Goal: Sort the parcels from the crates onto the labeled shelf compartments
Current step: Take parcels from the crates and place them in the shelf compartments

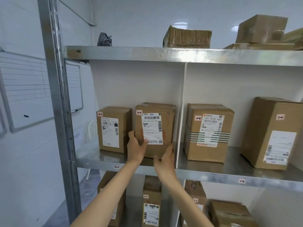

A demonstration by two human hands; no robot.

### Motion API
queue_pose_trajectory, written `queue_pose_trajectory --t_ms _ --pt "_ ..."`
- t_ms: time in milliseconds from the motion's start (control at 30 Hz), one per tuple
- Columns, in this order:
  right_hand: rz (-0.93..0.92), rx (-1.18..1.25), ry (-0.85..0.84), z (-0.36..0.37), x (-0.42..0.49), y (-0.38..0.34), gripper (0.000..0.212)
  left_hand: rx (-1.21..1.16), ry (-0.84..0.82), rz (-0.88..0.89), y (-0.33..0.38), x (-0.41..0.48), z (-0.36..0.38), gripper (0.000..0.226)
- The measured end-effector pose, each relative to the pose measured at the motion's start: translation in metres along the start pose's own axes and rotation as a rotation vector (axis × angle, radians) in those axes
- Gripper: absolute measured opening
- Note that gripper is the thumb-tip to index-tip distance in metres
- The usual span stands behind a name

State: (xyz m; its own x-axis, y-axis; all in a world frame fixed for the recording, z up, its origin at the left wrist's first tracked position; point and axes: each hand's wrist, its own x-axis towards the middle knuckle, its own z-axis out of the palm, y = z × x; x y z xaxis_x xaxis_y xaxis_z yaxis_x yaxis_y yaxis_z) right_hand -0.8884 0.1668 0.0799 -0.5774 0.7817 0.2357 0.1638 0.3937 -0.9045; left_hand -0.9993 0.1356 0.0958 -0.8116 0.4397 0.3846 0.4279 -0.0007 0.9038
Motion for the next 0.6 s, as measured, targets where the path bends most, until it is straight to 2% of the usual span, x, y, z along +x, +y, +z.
queue_pose_trajectory --t_ms 133,233,367,600 --pt "-0.164 -0.112 0.000 0.002 -0.022 0.005 0.082 0.036 -0.013 0.001 -0.002 -0.008 -0.003 0.072" --pt "-0.269 -0.164 0.014 0.003 -0.027 0.006 0.082 0.112 -0.065 0.001 -0.005 -0.012 -0.012 0.072" --pt "-0.211 -0.167 0.017 0.003 -0.019 0.009 0.083 0.172 -0.169 -0.019 -0.012 -0.011 -0.023 0.065" --pt "-0.157 -0.234 0.052 -0.001 -0.002 0.009 0.077 0.129 -0.215 -0.030 -0.010 -0.014 -0.017 0.063"
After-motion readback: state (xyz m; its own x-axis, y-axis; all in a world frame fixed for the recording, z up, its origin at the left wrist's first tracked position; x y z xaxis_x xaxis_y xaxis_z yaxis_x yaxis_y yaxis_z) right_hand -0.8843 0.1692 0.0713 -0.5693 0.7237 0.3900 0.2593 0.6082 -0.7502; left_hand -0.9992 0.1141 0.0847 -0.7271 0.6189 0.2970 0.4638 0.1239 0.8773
